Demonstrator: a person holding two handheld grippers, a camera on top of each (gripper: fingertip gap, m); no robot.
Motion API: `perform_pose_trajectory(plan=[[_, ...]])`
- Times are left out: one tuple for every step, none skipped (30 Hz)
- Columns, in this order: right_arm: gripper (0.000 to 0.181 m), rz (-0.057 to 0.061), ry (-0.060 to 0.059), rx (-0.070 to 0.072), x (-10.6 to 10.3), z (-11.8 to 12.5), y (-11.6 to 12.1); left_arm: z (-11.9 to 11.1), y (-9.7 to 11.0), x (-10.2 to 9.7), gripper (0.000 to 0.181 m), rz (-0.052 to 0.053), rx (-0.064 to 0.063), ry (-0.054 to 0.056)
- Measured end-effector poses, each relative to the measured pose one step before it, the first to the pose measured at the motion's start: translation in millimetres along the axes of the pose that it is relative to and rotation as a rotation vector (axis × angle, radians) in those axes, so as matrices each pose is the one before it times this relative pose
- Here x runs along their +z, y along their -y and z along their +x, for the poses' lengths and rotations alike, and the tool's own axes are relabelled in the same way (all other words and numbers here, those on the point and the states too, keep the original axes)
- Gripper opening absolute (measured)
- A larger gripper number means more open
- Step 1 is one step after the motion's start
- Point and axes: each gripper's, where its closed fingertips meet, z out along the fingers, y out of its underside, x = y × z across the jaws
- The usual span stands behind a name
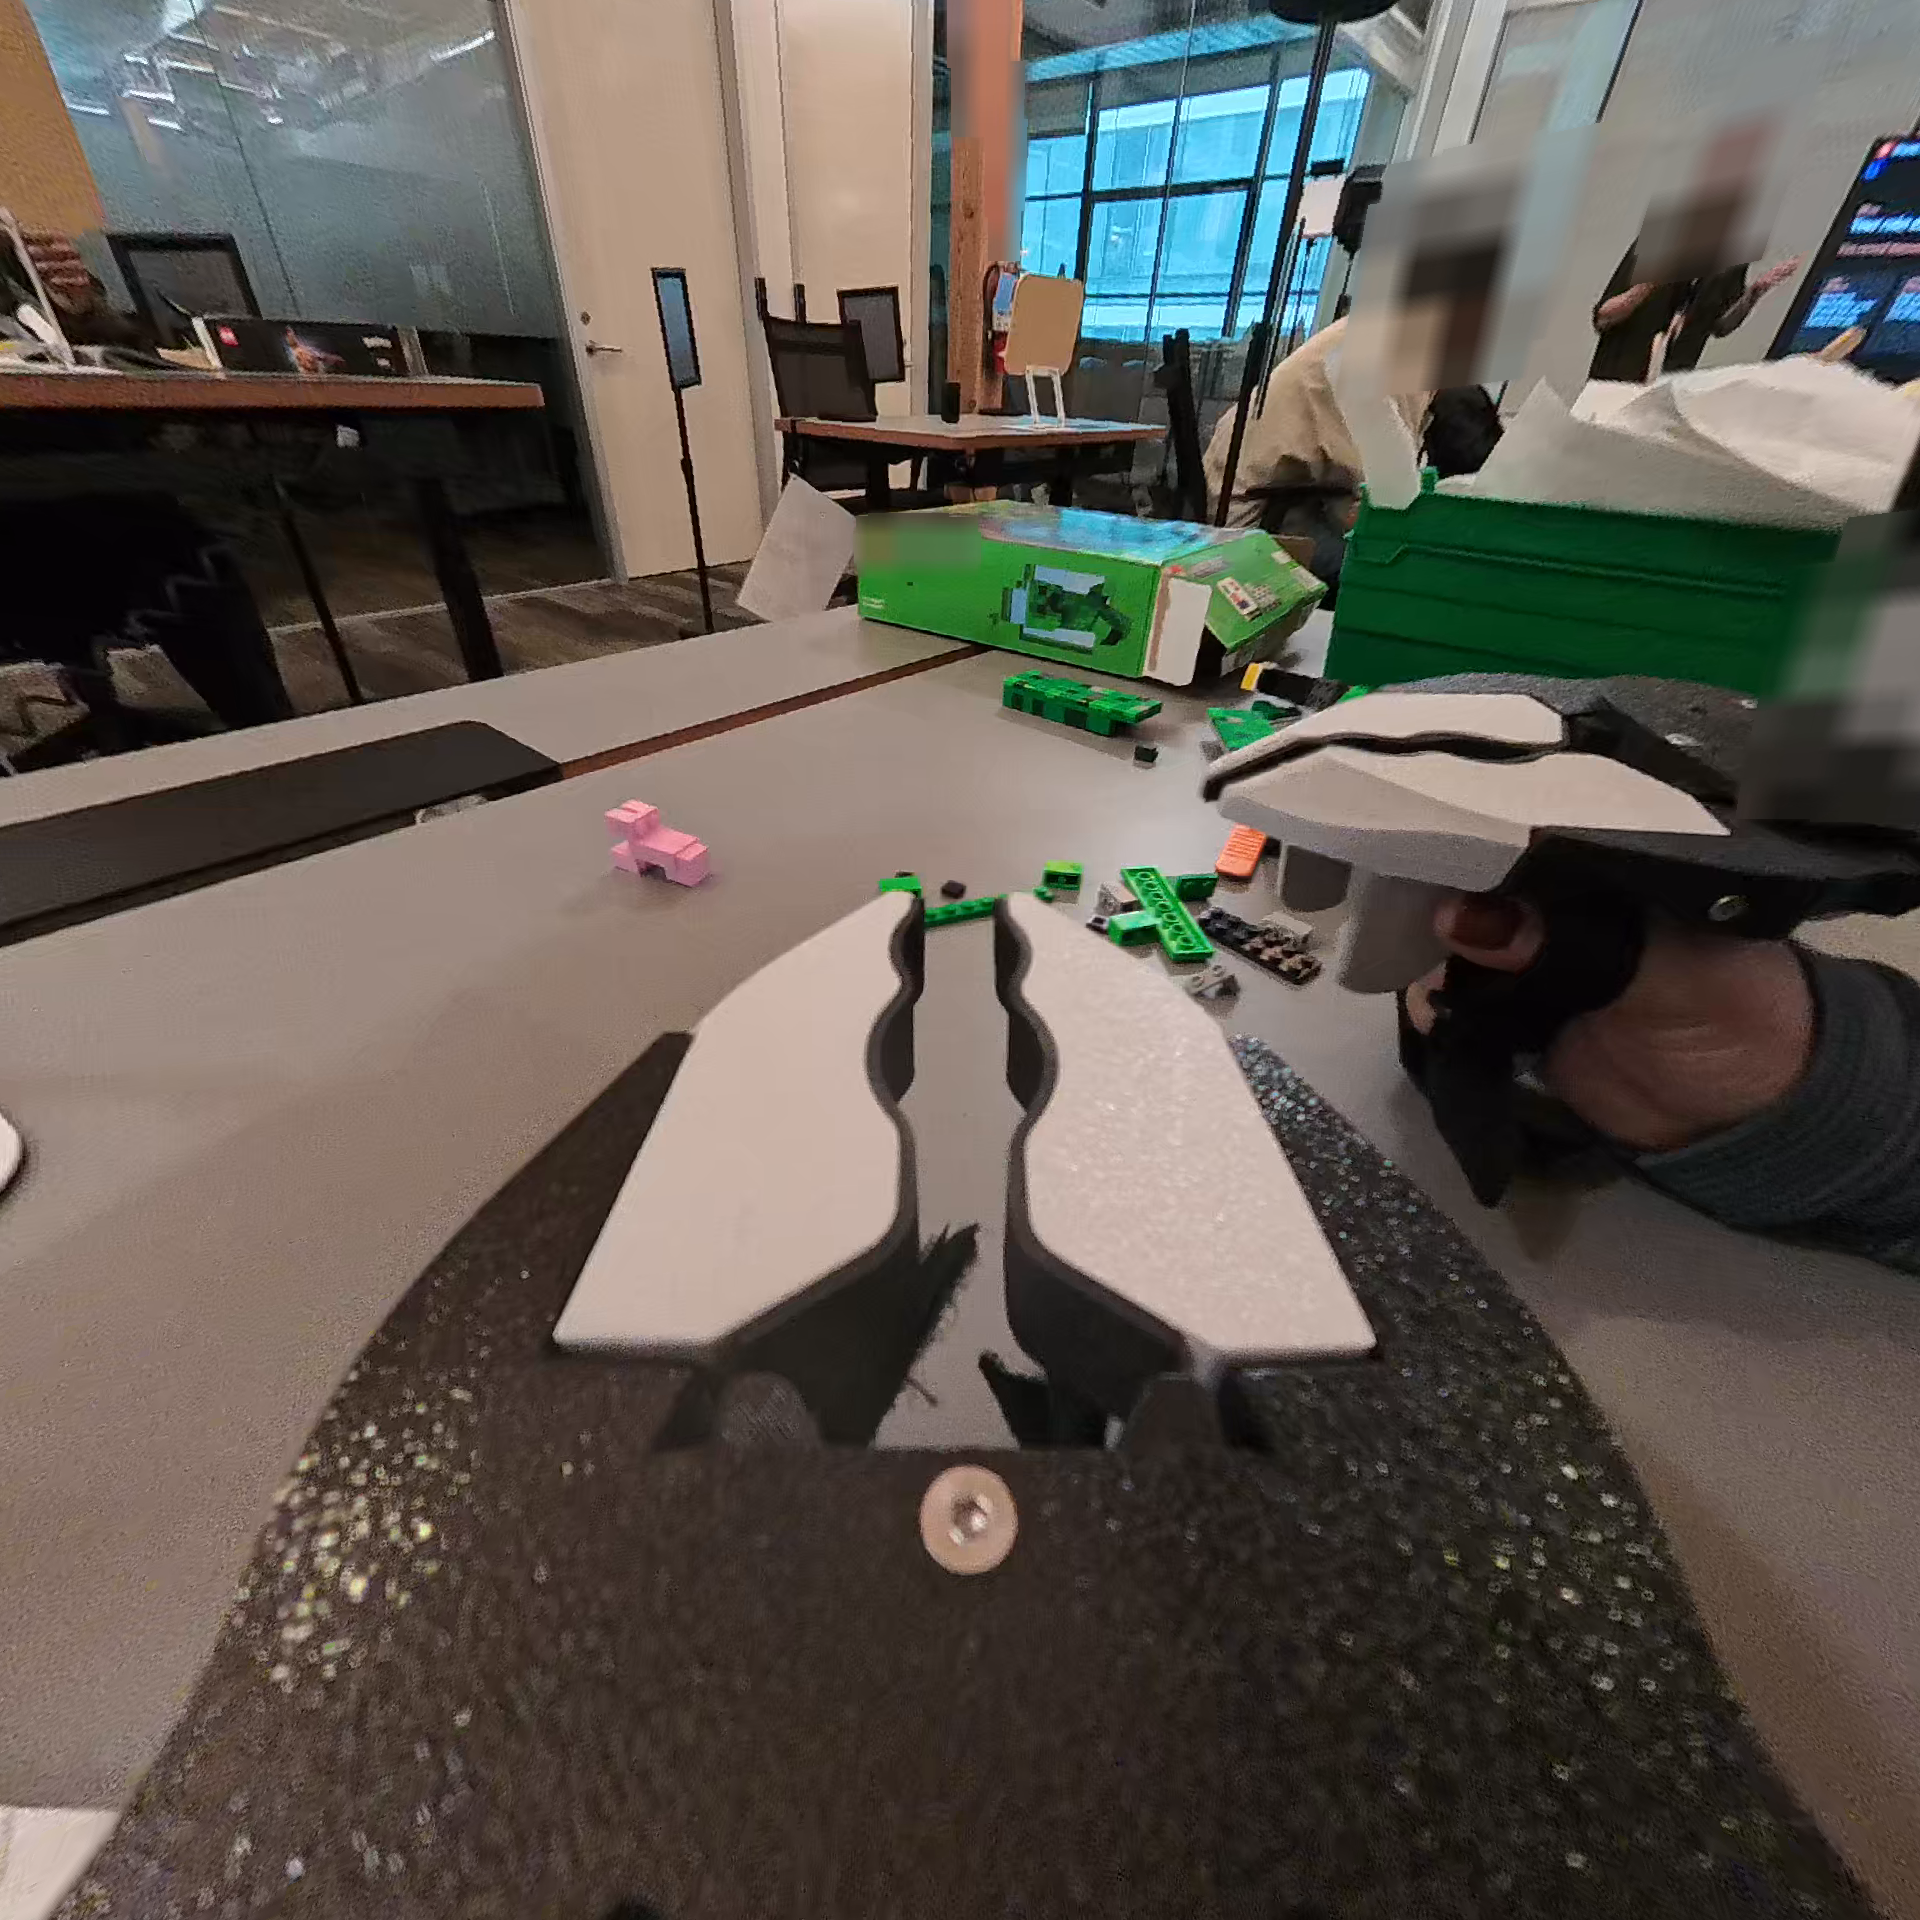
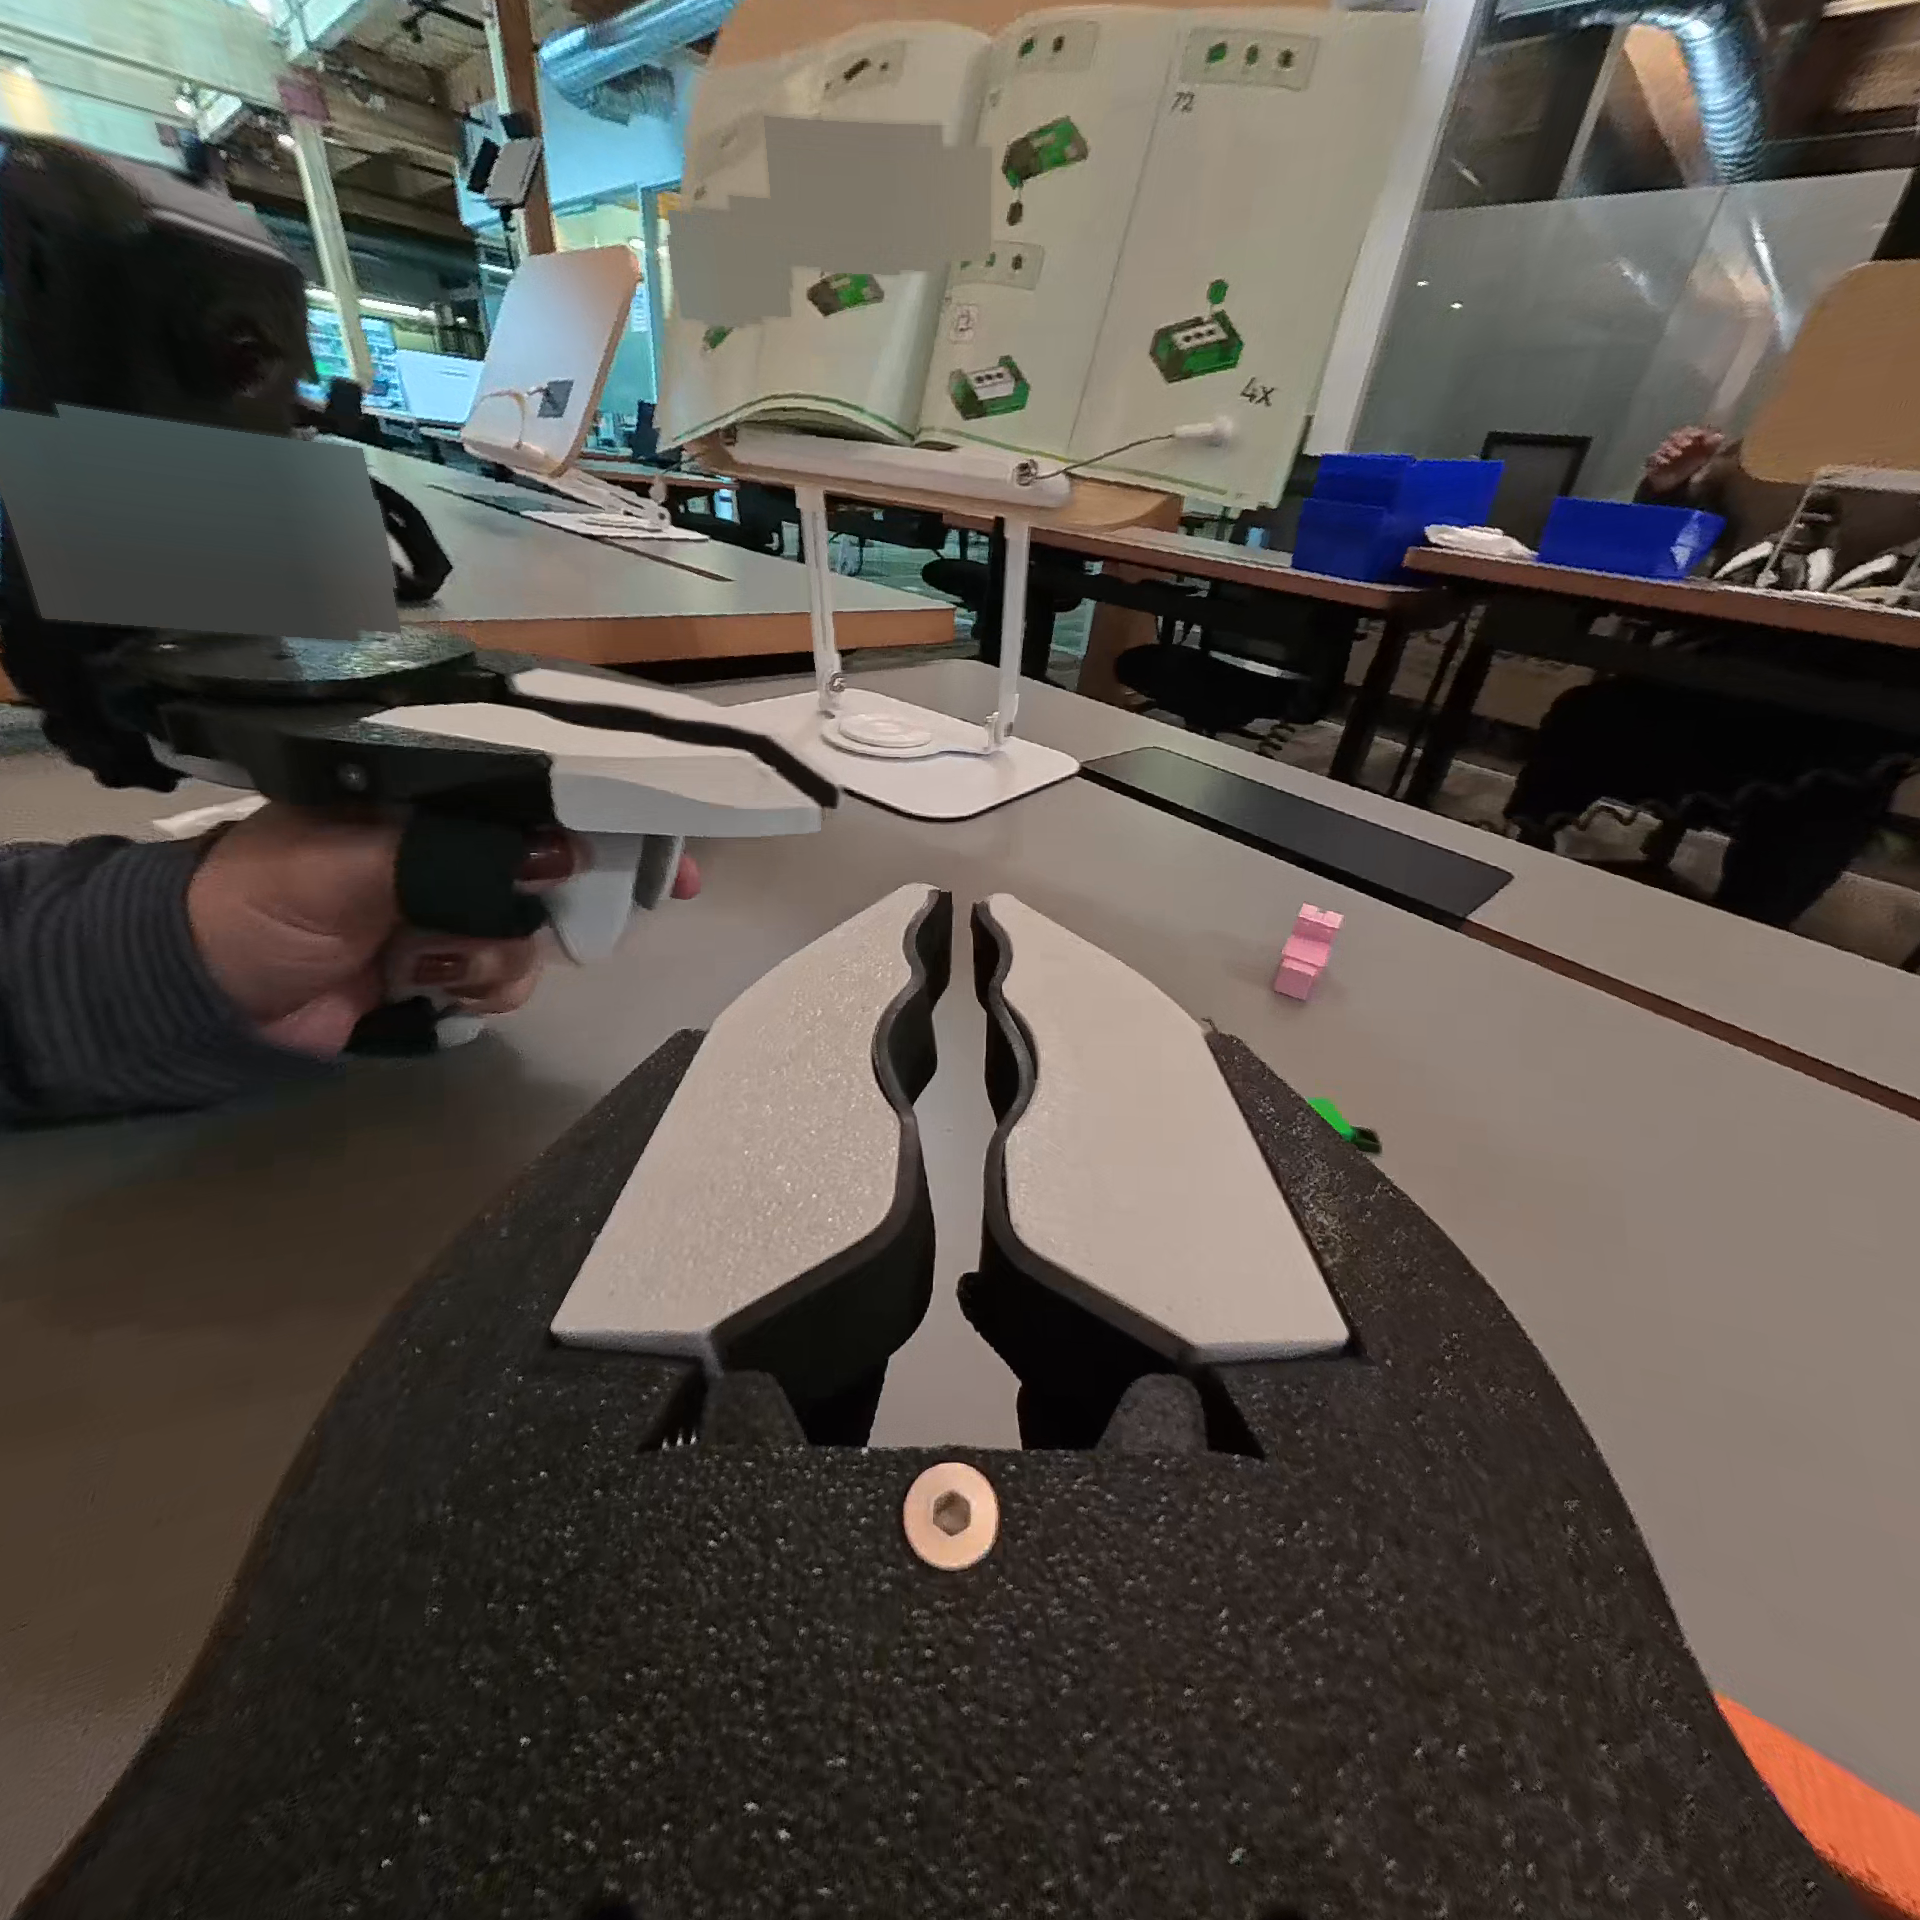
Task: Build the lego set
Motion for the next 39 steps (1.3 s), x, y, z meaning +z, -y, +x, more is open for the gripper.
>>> perform_pose_trajectory(plan=[[0.002, -0.0012, 0.0162, -0.0111, 0.04, -4.90, 0.21, 1.26, -0.32, -0.05, 0.012, 0.0086, -0.0103, -0.0018], [0.001, -0.0058, 0.0221, -0.0270, 0.85, -7.26, -0.05, 0.39, -0.28, 0.15, 0.012, 0.0060, 0.0028, 0.0024], [0.001, -0.0098, 0.0244, -0.0415, 1.75, -9.11, -0.32, -0.46, -0.25, 0.13, 0.012, -0.0001, 0.0081, 0.0068], [0.000, -0.0128, 0.0260, -0.0506, 2.10, -10.17, -0.51, -1.08, 0.17, -0.15, 0.012, 0.0006, 0.0069, 0.0074], [0.000, -0.0134, 0.0249, -0.0512, 2.40, -10.02, -0.28, -1.37, -0.04, -0.29, 0.012, 0.0003, -0.0011, 0.0062], [0.000, -0.0109, 0.0204, -0.0446, 2.04, -8.73, 0.19, -0.97, 0.28, -0.29, 0.012, 0.0019, -0.0067, 0.0008], [0.000, -0.0067, 0.0167, -0.0357, 1.60, -6.92, 0.39, -0.88, 0.25, -0.32, 0.012, 0.0023, -0.0088, -0.0002], [0.000, -0.0040, 0.0115, -0.0250, 0.96, -4.81, 0.45, -1.02, 0.28, -0.29, 0.012, 0.0032, -0.0102, 0.0008], [0.000, -0.0023, 0.0041, -0.0113, 0.19, -2.12, 0.28, -0.63, 0.50, -0.32, 0.012, 0.0041, -0.0076, -0.0008], [0.000, 0.0002, 0.0009, 0.0026, -0.18, -0.29, 0.01, -0.10, -0.02, -0.04, 0.012, 0.0002, -0.0051, -0.0028], [0.000, 0.0019, 0.0009, 0.0138, -0.36, 0.69, -0.22, 0.12, -0.44, 0.43, 0.012, -0.0037, -0.0021, -0.0031], [0.000, 0.0021, 0.0000, 0.0203, -0.39, 1.45, -0.39, 0.58, -0.62, 0.39, 0.012, -0.0047, 0.0019, -0.0032], [0.000, 0.0023, -0.0025, 0.0213, -0.56, 2.01, -0.43, 0.93, -0.59, 0.42, 0.012, -0.0042, 0.0057, -0.0033], [0.000, 0.0022, -0.0065, 0.0171, -0.78, 2.47, -0.26, 1.11, -0.25, 0.26, 0.012, -0.0020, 0.0091, -0.0015], [0.000, 0.0029, -0.0104, 0.0096, -0.87, 2.88, 0.09, 1.28, -0.29, 0.30, 0.012, -0.0024, 0.0106, -0.0022], [0.001, 0.0040, -0.0137, 0.0009, -1.25, 3.27, 0.66, 1.31, -0.64, 0.47, 0.012, -0.0053, 0.0102, -0.0033], [0.001, 0.0039, -0.0153, -0.0069, -1.51, 3.40, 0.87, 1.47, -0.80, 0.65, 0.012, -0.0060, 0.0100, -0.0043], [0.001, 0.0015, -0.0159, -0.0121, -1.53, 3.39, 0.73, 1.40, -0.48, 0.52, 0.012, -0.0044, 0.0092, -0.0042], [0.001, -0.0036, -0.0170, -0.0126, -1.59, 3.44, 0.03, 1.05, -0.34, 0.33, 0.012, -0.0027, 0.0077, -0.0032], [0.001, -0.0062, -0.0181, -0.0101, -1.80, 3.18, -0.45, 0.75, -0.19, 0.26, 0.013, -0.0023, 0.0056, -0.0018], [0.001, -0.0051, -0.0189, -0.0065, -2.18, 3.03, -0.86, 0.33, -0.13, 0.09, 0.013, -0.0010, 0.0027, -0.0004], [0.001, -0.0035, -0.0166, -0.0013, -2.09, 2.54, -1.15, -0.21, 0.18, -0.12, 0.013, 0.0014, -0.0001, 0.0015], [0.001, -0.0033, -0.0104, 0.0042, -1.73, 1.76, -1.71, -0.24, -0.02, 0.01, 0.014, -0.0002, -0.0031, -0.0006], [0.000, -0.0050, -0.0046, 0.0082, -1.23, 1.22, -1.99, -0.25, -0.43, 0.35, 0.014, -0.0036, -0.0054, -0.0025], [0.000, -0.0055, -0.0020, 0.0108, -0.69, 1.09, -1.86, -0.23, -0.56, 0.37, 0.015, -0.0039, -0.0055, -0.0019], [0.000, -0.0032, -0.0020, 0.0118, -0.38, 1.27, -1.41, -0.26, -0.22, 0.13, 0.015, -0.0019, -0.0040, -0.0015], [0.000, -0.0011, -0.0037, 0.0115, -0.33, 1.64, -0.84, -0.09, -0.08, 0.12, 0.016, -0.0008, -0.0025, -0.0009], [0.000, -0.0001, -0.0044, 0.0105, -0.27, 1.76, -0.56, -0.20, 0.02, -0.06, 0.016, 0.0002, -0.0010, 0.0007], [0.000, 0.0009, -0.0030, 0.0090, -0.26, 1.38, -0.42, -0.01, 0.04, 0.02, 0.016, 0.0003, 0.0002, -0.0001], [0.000, 0.0010, -0.0009, 0.0078, -0.15, 0.81, -0.16, 0.30, 0.02, 0.02, 0.016, -0.0006, 0.0010, -0.0014], [0.000, 0.0005, 0.0010, 0.0061, -0.03, 0.43, -0.24, 0.29, -0.21, 0.17, 0.016, -0.0017, 0.0015, -0.0014], [0.000, 0.0005, 0.0019, 0.0042, 0.00, 0.15, -0.15, 0.28, -0.24, 0.18, 0.016, -0.0020, 0.0017, -0.0007], [0.000, 0.0008, 0.0016, 0.0028, 0.05, -0.01, -0.01, 0.28, -0.21, 0.23, 0.016, -0.0018, 0.0022, -0.0003], [0.000, 0.0007, 0.0017, 0.0020, 0.12, -0.11, -0.08, 0.36, -0.30, 0.18, 0.016, -0.0025, 0.0028, -0.0012], [0.000, 0.0003, 0.0031, 0.0023, 0.11, -0.19, -0.06, 0.58, -0.34, 0.32, 0.016, -0.0029, 0.0031, -0.0019], [0.000, 0.0003, 0.0038, 0.0030, 0.11, -0.33, -0.07, 0.50, -0.34, 0.32, 0.016, -0.0029, 0.0036, -0.0016], [0.000, 0.0004, 0.0023, 0.0031, 0.13, -0.05, -0.08, 0.52, -0.35, 0.26, 0.017, -0.0029, 0.0042, -0.0011], [0.000, 0.0006, 0.0007, 0.0030, -0.07, 0.12, -0.04, 0.66, -0.30, 0.23, 0.017, -0.0026, 0.0048, -0.0015], [0.000, 0.0014, 0.0001, 0.0033, -0.09, 0.30, 0.13, 0.67, -0.21, 0.22, 0.017, -0.0019, 0.0053, -0.0009]])
